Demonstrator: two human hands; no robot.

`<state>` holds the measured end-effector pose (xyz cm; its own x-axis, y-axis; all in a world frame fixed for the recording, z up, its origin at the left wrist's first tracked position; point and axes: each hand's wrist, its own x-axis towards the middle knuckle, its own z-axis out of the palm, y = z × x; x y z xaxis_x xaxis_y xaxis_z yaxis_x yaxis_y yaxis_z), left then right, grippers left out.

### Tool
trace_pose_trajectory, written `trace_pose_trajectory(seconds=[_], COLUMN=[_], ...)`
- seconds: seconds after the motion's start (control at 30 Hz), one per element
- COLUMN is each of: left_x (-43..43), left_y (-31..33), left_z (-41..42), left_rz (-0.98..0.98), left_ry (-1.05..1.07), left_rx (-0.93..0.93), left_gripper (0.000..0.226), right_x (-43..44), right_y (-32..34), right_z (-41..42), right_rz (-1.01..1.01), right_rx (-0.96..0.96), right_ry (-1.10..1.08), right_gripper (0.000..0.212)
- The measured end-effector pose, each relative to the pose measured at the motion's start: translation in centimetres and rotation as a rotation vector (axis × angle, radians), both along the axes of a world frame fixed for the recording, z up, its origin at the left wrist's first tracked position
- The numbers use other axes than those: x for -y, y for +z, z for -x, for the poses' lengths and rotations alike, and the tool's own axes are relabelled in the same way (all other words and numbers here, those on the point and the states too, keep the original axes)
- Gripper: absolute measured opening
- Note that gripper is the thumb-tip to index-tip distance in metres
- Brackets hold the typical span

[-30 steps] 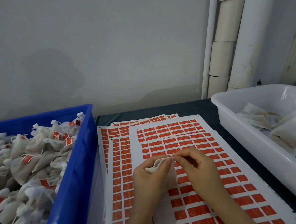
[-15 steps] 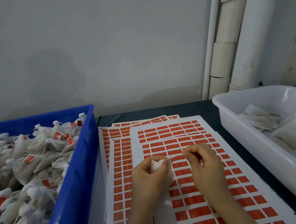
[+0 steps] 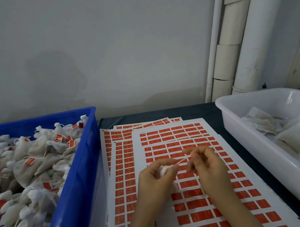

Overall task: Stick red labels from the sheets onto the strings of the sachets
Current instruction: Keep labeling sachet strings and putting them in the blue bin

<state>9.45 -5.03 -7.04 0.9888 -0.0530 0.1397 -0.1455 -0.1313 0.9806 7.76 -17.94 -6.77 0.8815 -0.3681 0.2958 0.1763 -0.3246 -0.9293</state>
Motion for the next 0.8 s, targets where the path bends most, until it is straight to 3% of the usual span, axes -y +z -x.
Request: trace_pose_trajectory(seconds=[0.13,0.2,0.37,0.5,0.6,0.67,0.8], left_x=[-0.1,-0.1,0.0,-0.4,-0.7,-0.8,-0.7], left_y=[-0.4,-0.5,-0.8,-0.3,-0.5,-0.8,-1.2], left_z=[-0.2,-0.1,0.0,0.1,0.1,0.0,-0.4], left_rz=[-0.055,-0.130,-0.181,-0.145,-0.107,-0.112,-0.106], left_ry=[-0.049,-0.103,-0.139,-0.102,-0.037,-0.009,0.034], left_rx=[0.063,0.096,0.101,0.091,0.045,0.043,0.079], left_gripper=[0.026,0.016,0.008,0.034,0.060,0.056,0.036], right_x=[-0.2,-0.1,0.2,0.6,1.0,0.9,-0.2], right_y=[0.7,1.1,1.1,1.1,0.9,0.5,-0.4], right_z=[0.3,0.3,0.0,-0.2,-0.1,0.1,0.0], right_rz=[-0.477,-0.618,-0.633,-0.690,-0.419,-0.134,0.254], right_rx=[-0.093,-0.100,-0.094,-0.069,-0.042,-0.047,-0.105], right_ry=[0.301,0.364,0.348,0.260,0.192,0.180,0.228], right_gripper=[0.027,0.024,0.024,0.026,0.024,0.019,0.010])
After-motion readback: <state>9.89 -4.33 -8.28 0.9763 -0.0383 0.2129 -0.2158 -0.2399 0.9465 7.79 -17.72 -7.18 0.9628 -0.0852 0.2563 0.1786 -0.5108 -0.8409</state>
